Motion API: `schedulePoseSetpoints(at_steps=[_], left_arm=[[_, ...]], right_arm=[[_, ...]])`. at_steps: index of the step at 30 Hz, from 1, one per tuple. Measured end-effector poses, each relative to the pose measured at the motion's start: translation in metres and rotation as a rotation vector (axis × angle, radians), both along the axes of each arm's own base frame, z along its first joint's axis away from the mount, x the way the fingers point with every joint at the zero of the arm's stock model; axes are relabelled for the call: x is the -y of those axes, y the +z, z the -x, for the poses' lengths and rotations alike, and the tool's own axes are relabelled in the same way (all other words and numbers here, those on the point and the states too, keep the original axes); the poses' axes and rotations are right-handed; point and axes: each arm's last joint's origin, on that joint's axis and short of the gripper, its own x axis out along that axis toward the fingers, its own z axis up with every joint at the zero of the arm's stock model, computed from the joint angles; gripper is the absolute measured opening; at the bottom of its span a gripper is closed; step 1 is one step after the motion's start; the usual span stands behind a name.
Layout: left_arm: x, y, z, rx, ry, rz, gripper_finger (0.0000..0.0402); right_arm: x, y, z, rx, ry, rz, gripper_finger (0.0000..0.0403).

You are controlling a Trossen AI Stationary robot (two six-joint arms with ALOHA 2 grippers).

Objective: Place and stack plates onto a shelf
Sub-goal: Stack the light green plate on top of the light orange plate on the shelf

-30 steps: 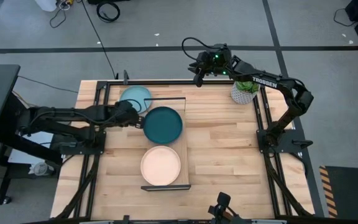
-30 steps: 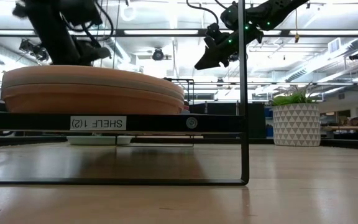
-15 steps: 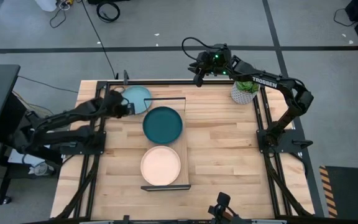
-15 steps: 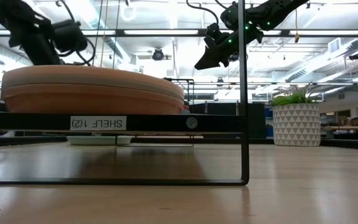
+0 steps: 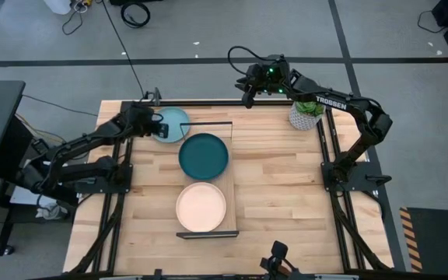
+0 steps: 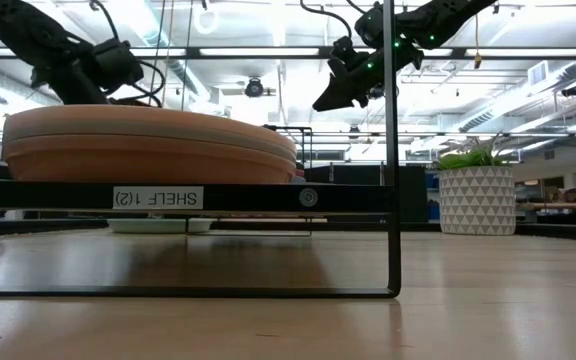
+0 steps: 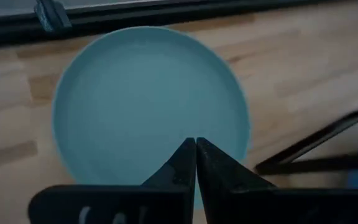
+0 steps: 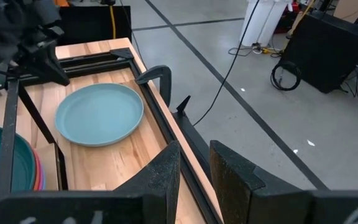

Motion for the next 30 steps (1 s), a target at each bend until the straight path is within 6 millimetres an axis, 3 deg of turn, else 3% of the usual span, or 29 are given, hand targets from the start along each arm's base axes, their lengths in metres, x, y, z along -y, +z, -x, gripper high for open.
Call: schedulePoseSetpoints(at_steps=[6,15,19,30], left_arm=[[0.007,-0.006,0.001,-0.178,-0.162,-0.035,0.0047],[0.024,-0.008,-0.011,-0.366,-0.528,-0.165,0.0164],[0.028,-0.011,-0.012,-0.412,-0.585,-0.190,0.0198],[0.017,-0.045,-0.024,-0.558,-0.635,-0.074,0.0185]], right_arm=[[0.000,0.000,0.000,0.017,-0.018,-0.042,0.0094],[0.000,0.000,0.000,0.016,-0.018,-0.043,0.0094],[0.000,0.000,0.000,0.017,-0.019,-0.045,0.0094],[0.000,0.002,-0.001,0.038,-0.016,-0.028,0.0094]])
